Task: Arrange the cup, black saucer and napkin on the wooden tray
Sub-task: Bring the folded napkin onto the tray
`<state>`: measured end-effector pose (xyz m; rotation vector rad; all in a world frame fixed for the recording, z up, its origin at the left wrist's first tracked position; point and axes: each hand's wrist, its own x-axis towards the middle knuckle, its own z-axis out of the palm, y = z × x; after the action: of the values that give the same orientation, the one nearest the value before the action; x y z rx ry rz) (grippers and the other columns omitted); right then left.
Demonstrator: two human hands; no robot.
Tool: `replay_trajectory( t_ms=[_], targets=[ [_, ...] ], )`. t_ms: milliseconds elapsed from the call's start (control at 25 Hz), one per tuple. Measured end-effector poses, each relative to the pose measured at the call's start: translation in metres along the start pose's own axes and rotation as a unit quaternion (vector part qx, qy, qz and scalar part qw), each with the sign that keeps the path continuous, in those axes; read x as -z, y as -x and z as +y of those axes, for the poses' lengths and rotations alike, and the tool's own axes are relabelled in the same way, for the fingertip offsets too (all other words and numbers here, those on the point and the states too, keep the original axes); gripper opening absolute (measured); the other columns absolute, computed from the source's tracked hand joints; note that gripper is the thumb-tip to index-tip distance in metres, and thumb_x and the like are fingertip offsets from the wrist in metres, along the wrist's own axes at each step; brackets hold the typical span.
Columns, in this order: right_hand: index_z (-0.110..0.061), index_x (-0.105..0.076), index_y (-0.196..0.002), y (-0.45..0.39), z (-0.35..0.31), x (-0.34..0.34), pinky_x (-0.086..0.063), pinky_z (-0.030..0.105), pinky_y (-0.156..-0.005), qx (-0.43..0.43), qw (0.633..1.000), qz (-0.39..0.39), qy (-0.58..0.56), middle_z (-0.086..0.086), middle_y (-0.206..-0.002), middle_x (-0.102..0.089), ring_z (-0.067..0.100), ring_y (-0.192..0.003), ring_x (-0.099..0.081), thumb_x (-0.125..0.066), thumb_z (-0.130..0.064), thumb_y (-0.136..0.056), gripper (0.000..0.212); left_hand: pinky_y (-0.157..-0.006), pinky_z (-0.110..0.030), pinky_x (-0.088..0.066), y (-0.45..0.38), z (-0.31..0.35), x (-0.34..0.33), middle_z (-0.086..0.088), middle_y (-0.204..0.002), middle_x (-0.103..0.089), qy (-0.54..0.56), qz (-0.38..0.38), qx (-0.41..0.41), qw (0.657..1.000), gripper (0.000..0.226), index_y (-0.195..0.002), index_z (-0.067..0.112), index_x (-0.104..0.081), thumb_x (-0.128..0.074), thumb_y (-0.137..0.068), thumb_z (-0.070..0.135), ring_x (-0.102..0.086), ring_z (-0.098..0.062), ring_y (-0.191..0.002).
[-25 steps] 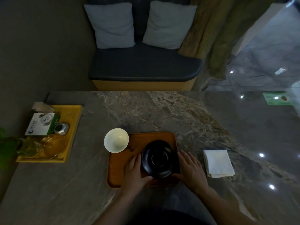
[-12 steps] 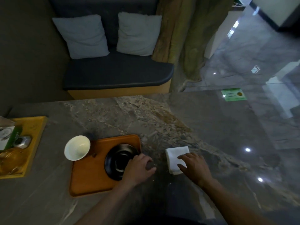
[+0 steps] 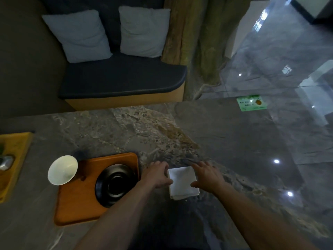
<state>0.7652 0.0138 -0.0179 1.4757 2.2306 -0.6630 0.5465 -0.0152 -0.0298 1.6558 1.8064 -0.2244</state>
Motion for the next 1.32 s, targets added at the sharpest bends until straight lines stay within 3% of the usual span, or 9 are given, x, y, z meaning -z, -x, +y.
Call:
replay_trajectory(
  t_ms=[240,400,480,600,720,840,1040,1160,1320],
  targets=[
    [-0.03,-0.035,-0.14,-0.012,0.001,0.003,-0.038,0.047,-0.103,0.023,1.0,-0.002,0.012,0.004,-0.141,-0.037,0.028,-0.129,-0.034,-0.076,-0.041,-0.074,0.078,-0.092,-0.042,-0.041,-0.008,0.005,-0.008,0.002,-0.116,-0.051,0.002,0.006,0.025,1.0,0.044,-0.106,0.035,-0.051,-0.072,-0.069,0.048,-0.044,-0.022,-0.113],
    [-0.028,-0.037,-0.133,-0.01,0.0,0.002,-0.04,0.045,-0.1,0.021,1.0,0.007,-0.02,0.002,-0.136,-0.042,0.026,-0.124,-0.038,-0.078,-0.036,-0.072,0.073,-0.081,-0.035,-0.038,-0.005,0.008,-0.009,0.008,-0.101,-0.045,0.034,0.024,0.017,0.999,0.035,-0.091,0.037,-0.045,-0.073,-0.07,0.04,-0.044,-0.016,-0.102],
    [-0.028,-0.039,-0.129,-0.007,-0.001,-0.001,-0.041,0.045,-0.1,0.011,0.997,0.009,-0.07,0.001,-0.133,-0.048,0.025,-0.122,-0.043,-0.077,-0.034,-0.074,0.067,-0.075,-0.031,-0.036,0.0,0.01,-0.009,0.011,-0.094,-0.046,0.061,0.036,0.009,0.997,0.033,-0.086,0.038,-0.043,-0.073,-0.072,0.037,-0.045,-0.014,-0.097],
    [-0.027,-0.043,-0.119,0.005,0.0,-0.004,-0.052,0.04,-0.087,-0.018,0.981,0.011,-0.195,0.002,-0.121,-0.058,0.021,-0.109,-0.056,-0.072,-0.029,-0.079,0.05,-0.071,-0.03,-0.048,0.011,0.009,-0.014,0.009,-0.092,-0.056,0.151,0.018,0.015,0.988,0.03,-0.087,0.038,-0.045,-0.072,-0.075,0.032,-0.055,-0.012,-0.087],
    [-0.02,-0.051,-0.105,0.025,0.001,-0.007,-0.056,0.04,-0.078,-0.018,0.949,0.019,-0.314,0.0,-0.103,-0.062,0.018,-0.093,-0.061,-0.072,-0.023,-0.08,0.033,-0.062,-0.026,-0.048,0.028,0.009,-0.018,0.003,-0.089,-0.059,0.267,0.01,0.013,0.964,0.03,-0.085,0.039,-0.045,-0.07,-0.079,0.025,-0.058,-0.011,-0.079],
    [-0.01,-0.056,-0.096,0.049,-0.001,-0.003,-0.054,0.052,-0.08,0.01,0.876,0.035,-0.481,0.014,-0.093,-0.065,0.03,-0.088,-0.063,-0.073,-0.01,-0.081,0.022,-0.065,-0.024,-0.048,0.049,0.009,-0.014,0.003,-0.089,-0.058,0.357,0.04,-0.01,0.933,0.029,-0.087,0.036,-0.047,-0.071,-0.082,0.02,-0.055,-0.008,-0.079],
    [-0.029,-0.062,-0.095,0.079,-0.035,0.011,-0.06,0.041,-0.07,0.009,0.77,0.072,-0.634,0.002,-0.096,-0.067,0.017,-0.086,-0.066,-0.061,-0.024,-0.092,0.006,-0.065,-0.018,-0.05,0.094,0.009,0.0,0.002,-0.094,-0.068,0.548,0.082,-0.012,0.832,0.011,-0.1,0.027,-0.061,-0.066,-0.09,0.026,-0.065,-0.01,-0.084],
    [-0.032,-0.055,-0.101,0.08,-0.074,0.013,-0.059,0.038,-0.063,-0.023,0.758,0.115,-0.642,0.001,-0.097,-0.062,0.019,-0.084,-0.063,-0.051,-0.037,-0.097,0.007,-0.065,-0.02,-0.053,0.119,0.011,0.005,0.005,-0.099,-0.066,0.567,0.161,0.003,0.808,0.011,-0.103,0.033,-0.057,-0.059,-0.093,0.037,-0.065,-0.002,-0.085],
    [-0.035,-0.044,-0.102,0.075,-0.127,0.004,-0.052,0.033,-0.064,-0.046,0.784,0.173,-0.594,-0.005,-0.098,-0.057,0.015,-0.086,-0.059,-0.039,-0.049,-0.097,0.016,-0.064,-0.023,-0.053,0.141,0.007,0.004,0.012,-0.103,-0.057,0.537,0.279,0.059,0.794,0.013,-0.103,0.048,-0.045,-0.049,-0.092,0.053,-0.06,-0.006,-0.089]
  ],
)
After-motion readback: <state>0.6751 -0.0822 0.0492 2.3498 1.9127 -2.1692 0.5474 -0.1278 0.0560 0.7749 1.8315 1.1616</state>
